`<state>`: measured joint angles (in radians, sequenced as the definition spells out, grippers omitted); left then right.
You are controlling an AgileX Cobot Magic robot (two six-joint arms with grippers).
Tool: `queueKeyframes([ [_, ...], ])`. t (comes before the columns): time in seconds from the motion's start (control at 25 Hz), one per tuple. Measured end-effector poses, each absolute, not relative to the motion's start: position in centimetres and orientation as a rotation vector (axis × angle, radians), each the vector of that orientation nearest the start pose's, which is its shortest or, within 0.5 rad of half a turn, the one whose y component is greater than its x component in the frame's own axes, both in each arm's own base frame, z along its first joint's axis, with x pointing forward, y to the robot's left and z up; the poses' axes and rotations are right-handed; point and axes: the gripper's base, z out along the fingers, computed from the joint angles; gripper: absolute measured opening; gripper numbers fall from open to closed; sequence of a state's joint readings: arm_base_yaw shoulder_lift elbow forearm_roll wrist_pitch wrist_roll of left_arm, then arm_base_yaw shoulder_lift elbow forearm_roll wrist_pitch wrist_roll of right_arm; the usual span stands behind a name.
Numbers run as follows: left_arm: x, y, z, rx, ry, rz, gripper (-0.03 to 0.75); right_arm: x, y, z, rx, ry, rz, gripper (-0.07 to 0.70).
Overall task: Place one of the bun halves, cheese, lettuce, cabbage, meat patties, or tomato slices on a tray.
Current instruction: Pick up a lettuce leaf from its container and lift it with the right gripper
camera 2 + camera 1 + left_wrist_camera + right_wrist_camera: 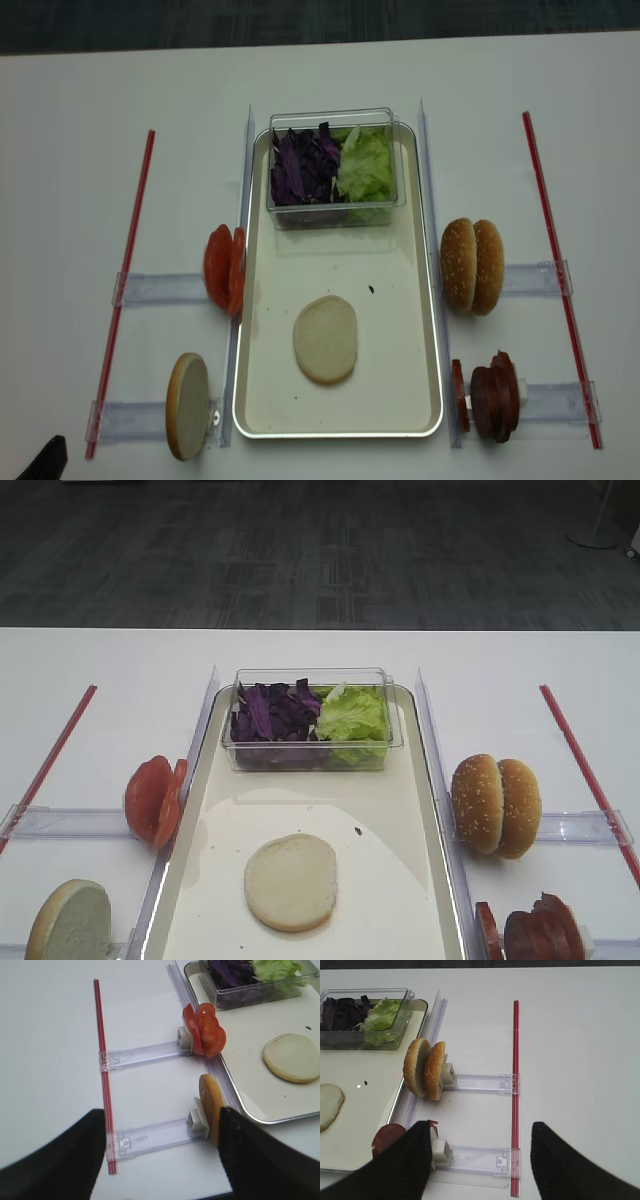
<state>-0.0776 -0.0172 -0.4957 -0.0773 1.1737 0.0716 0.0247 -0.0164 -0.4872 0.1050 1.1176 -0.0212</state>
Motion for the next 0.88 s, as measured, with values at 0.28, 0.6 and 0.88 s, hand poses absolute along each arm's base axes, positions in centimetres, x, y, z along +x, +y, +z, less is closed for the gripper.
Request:
queueKeyframes([
  [0.28,-1.27,-0.55,26.73,0.169,2.137,-0.097,0.457,-0.88,0.84,26.94,-0.057,2.095,0.129,0.463],
  [0.6,-1.27,-0.55,26.73,0.169,2.137,-0.097,0.457,-0.88,0.84,26.94,-0.054,2.095,0.13,0.463],
  [0.88,-1.27,-0.55,26.73,0.169,2.137,-0.097,0.457,-0.88,0.84,26.94,-0.049,2.095,0.133,0.463],
])
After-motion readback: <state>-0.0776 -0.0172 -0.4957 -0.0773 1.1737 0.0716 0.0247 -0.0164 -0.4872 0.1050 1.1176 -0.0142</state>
